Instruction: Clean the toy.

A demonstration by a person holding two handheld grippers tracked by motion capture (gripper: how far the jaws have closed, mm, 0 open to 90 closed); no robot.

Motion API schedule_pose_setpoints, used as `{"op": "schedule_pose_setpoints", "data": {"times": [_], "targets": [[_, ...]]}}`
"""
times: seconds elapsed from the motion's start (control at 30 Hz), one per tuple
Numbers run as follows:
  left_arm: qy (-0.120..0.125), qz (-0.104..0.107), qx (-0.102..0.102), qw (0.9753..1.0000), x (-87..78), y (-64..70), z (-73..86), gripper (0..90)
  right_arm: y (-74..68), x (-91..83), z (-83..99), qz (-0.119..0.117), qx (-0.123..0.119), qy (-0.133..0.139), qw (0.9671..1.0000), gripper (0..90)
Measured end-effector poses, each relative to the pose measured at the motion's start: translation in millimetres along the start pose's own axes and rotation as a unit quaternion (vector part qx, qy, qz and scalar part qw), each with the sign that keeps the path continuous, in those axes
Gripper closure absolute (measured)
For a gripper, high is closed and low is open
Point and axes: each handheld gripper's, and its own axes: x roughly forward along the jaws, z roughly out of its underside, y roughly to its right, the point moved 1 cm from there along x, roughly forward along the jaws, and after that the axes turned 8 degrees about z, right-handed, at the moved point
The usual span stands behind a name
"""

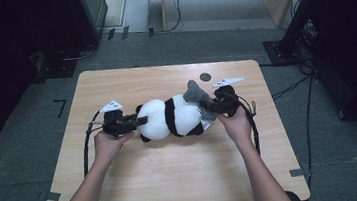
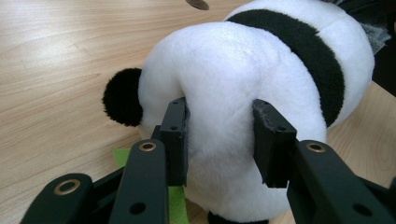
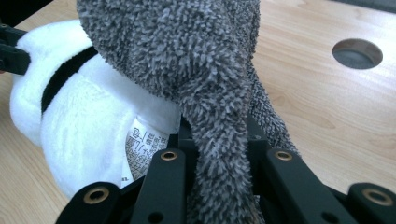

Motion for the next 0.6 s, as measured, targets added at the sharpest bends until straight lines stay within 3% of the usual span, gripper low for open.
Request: {"op": "schedule_pose_setpoints", "data": {"times": [0.17,0.3,0.43,0.6], "targets": [[-0.001,-0.002,0.003,1.0000,-1.4,0.9,1.2,61.4,10.3,0.9,3.7,0.015,0.014,-0.022,0.9996,77.1],[-0.003,-0.002,0.006,1.0000,-2.7,2.0,2.3,61.2,12.6,-21.7,-6.9,0.011,0.021,0.015,0.9996,77.1],[0.001,-0.005,0.002,1.0000,-3.5,4.7,2.4,61.1,-7.4,-38.7,-22.3,-0.007,0.006,0.050,0.9987,77.0],[0.000,-0.007,0.003,1.0000,-4.2,6.2,2.5,60.9,-45.7,-31.6,-35.4,-0.034,-0.038,0.053,0.9973,76.8]]}}
